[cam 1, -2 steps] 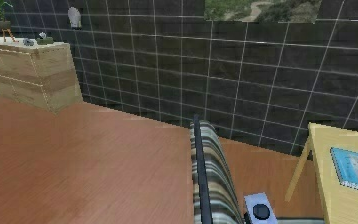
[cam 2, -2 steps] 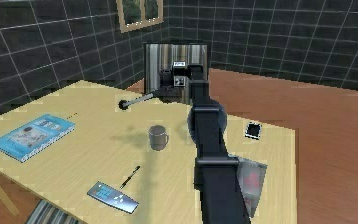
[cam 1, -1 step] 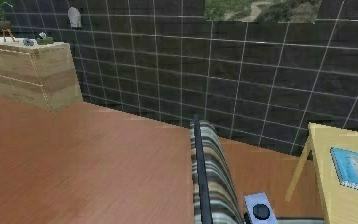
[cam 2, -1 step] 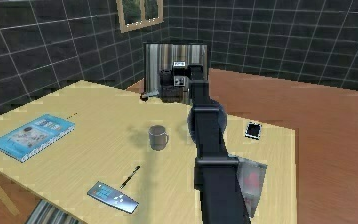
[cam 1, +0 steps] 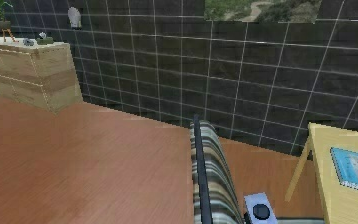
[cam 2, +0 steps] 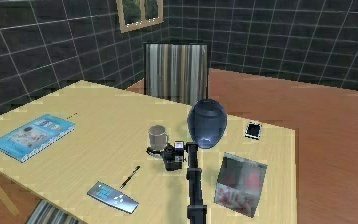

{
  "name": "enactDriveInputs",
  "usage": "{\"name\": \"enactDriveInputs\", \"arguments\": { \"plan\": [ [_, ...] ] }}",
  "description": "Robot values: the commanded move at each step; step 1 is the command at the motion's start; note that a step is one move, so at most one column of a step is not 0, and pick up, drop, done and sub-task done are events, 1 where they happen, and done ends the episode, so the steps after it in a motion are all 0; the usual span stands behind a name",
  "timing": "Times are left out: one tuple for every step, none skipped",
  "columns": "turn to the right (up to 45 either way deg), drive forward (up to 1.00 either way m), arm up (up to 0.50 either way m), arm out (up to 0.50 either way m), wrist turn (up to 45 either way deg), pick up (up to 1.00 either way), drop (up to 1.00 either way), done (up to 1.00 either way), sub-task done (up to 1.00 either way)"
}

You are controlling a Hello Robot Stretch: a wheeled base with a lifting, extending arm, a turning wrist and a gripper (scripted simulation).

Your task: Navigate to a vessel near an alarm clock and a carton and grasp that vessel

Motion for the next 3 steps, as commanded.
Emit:
{"name": "enactDriveInputs", "arguments": {
  "plan": [
    [0.0, 0.0, 0.0, 0.0, 0.0, 1.0, 0.0, 0.0, 0.0],
    [0.0, 0.0, 0.1, 0.0, 0.0, 0.0, 0.0, 0.0, 0.0],
    [0.0, 0.0, 0.0, 0.0, 0.0, 0.0, 0.0, 1.0, 0.0]
  ]
}}
